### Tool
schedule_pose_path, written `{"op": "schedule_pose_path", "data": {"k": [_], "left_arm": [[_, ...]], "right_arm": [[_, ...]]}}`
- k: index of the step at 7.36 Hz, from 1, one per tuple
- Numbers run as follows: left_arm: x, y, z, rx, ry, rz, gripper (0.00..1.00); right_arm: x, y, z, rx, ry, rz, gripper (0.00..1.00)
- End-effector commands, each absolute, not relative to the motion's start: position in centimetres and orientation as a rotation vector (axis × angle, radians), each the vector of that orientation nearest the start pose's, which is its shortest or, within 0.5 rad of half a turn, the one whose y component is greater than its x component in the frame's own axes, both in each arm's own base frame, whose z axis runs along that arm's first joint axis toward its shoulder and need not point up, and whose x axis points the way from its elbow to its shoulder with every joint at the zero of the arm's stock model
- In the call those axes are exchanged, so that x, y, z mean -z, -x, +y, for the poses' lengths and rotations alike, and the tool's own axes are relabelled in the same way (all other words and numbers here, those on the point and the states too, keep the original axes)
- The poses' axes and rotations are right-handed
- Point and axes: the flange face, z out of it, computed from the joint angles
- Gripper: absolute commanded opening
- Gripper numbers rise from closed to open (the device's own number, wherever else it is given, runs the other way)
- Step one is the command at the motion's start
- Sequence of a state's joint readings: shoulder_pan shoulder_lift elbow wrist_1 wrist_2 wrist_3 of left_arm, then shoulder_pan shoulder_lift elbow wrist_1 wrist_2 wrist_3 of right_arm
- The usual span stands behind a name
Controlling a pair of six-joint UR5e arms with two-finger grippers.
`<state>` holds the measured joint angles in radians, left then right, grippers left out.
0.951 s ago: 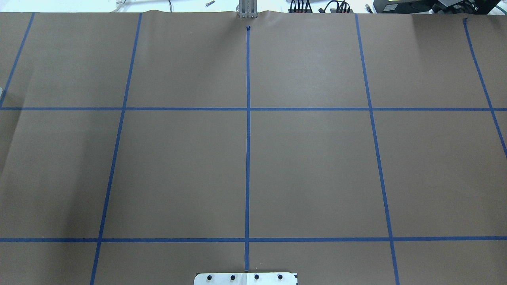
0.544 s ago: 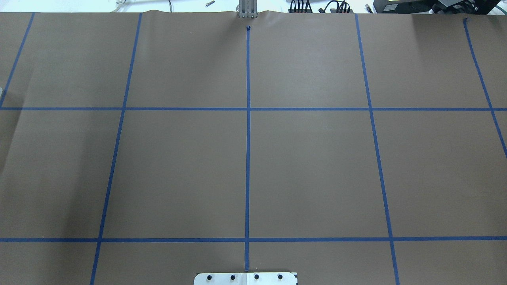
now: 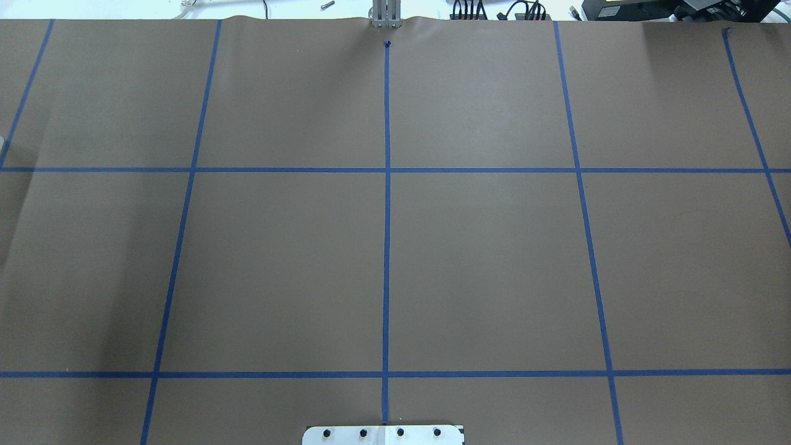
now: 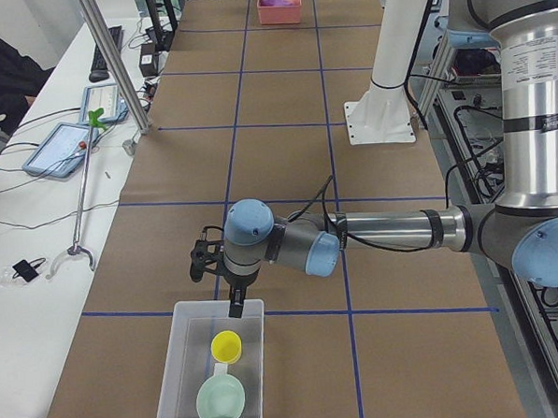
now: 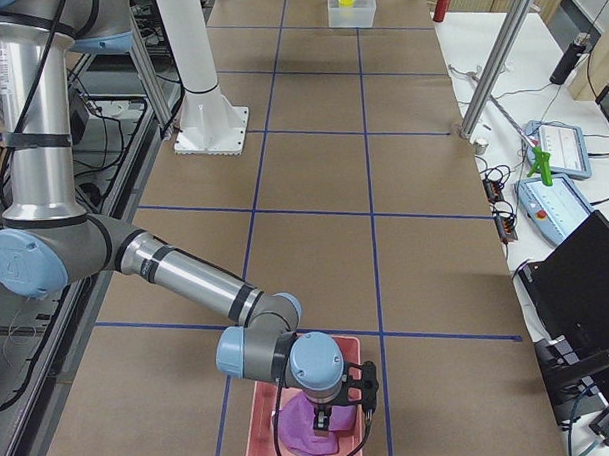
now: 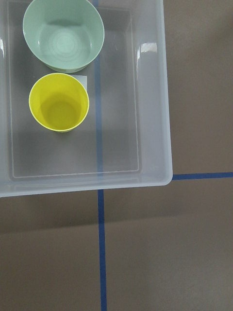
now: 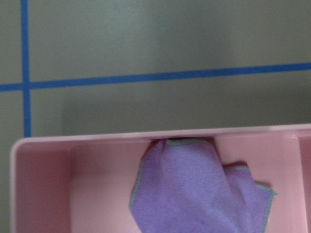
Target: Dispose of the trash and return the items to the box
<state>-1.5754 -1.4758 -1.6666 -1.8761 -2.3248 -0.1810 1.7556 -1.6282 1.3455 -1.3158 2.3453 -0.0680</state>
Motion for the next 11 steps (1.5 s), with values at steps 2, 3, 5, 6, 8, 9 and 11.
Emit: {"op": "schedule_pose_path", "data": {"k": [2,3,5,6,8,9,11], "left_arm": [[-62.6,6.7,-46.8,0.063,-0.220,0.773,0.99],[-62.8,6.7,-46.7,0.066,-0.214,0.769,0.99],[-63.4,6.8,-46.6,0.072,-0.202,0.764,0.99],[-63.3,6.8,-46.8,0.070,-0.204,0.763,0.99],[-63.4,6.8,-45.9,0.061,-0.210,0.766,0.99],[-63.4,6.9,-45.8,0.063,-0.210,0.763,0.99],[-63.4,6.9,-45.8,0.063,-0.210,0.763,0.99]], "right_arm": [[-60.8,-13.8,-42.7,-0.145,-0.027,-0.792,1.00],[-58.8,-12.5,-42.7,-0.127,-0.021,-0.841,1.00],[-57.7,-10.5,-43.3,-0.158,0.002,-0.956,1.00],[-57.9,-9.7,-43.5,-0.143,0.016,-0.944,1.00],[-59.1,-9.2,-43.3,-0.126,0.036,-0.855,1.00],[-58.9,-9.2,-43.3,-0.124,0.033,-0.859,1.00],[-58.9,-9.0,-43.3,-0.118,0.034,-0.856,1.00]]}}
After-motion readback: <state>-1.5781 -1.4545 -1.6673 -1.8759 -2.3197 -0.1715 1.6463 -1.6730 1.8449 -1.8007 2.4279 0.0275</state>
